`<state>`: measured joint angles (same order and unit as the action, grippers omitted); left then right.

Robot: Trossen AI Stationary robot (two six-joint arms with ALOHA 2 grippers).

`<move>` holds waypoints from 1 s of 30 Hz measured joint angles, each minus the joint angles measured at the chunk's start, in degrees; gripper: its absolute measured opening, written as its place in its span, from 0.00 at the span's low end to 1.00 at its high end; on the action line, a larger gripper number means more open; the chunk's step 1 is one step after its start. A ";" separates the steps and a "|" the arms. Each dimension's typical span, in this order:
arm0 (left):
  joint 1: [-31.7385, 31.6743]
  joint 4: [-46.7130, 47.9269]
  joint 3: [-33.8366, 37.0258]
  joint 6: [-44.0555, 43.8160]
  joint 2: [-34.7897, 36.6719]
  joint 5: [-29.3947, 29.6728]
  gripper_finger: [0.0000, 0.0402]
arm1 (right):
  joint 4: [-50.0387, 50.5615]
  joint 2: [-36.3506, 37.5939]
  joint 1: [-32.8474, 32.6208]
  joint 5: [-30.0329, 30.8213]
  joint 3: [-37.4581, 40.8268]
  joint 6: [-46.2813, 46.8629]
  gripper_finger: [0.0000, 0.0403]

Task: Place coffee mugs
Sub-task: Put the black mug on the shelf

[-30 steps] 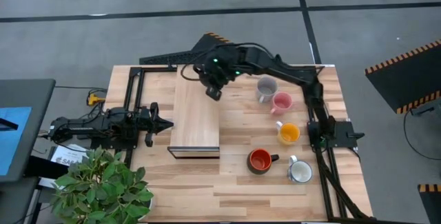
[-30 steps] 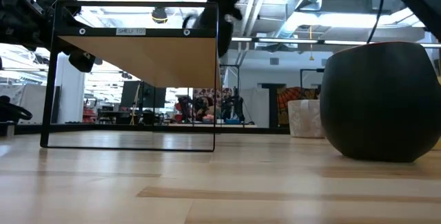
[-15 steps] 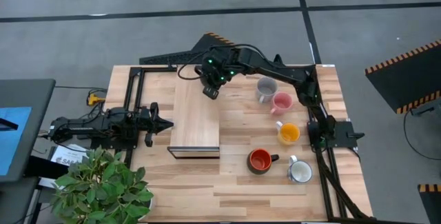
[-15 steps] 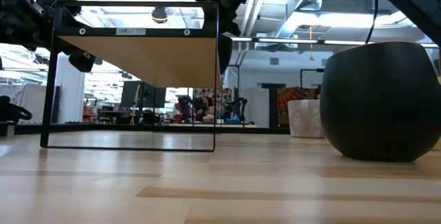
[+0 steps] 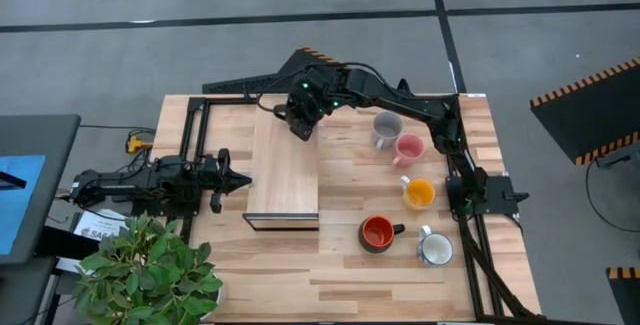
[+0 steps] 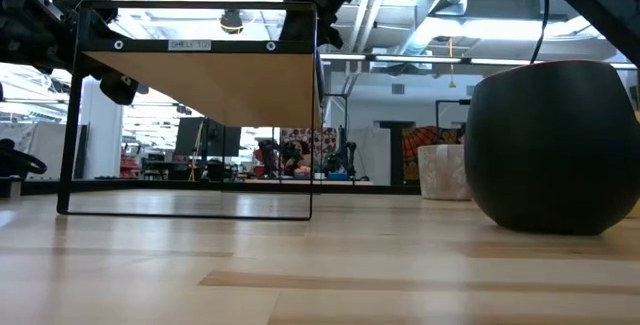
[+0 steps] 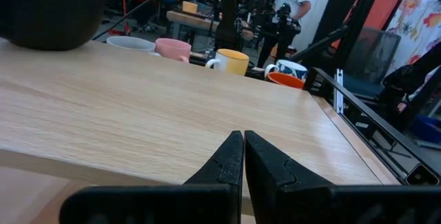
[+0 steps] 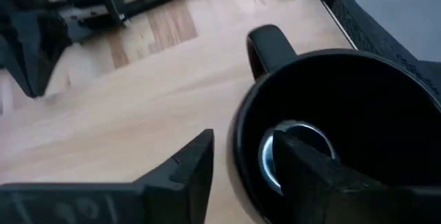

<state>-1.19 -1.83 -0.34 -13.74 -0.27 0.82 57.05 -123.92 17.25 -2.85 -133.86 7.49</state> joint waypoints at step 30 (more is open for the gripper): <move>0.00 0.00 -0.02 -0.02 0.00 -0.09 0.00 | 2.77 12.22 3.77 -0.39 2.31 -13.19 0.46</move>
<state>-1.19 -1.83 -0.36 -13.76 -0.27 0.73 59.82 -111.69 21.02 -3.25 -131.56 -5.71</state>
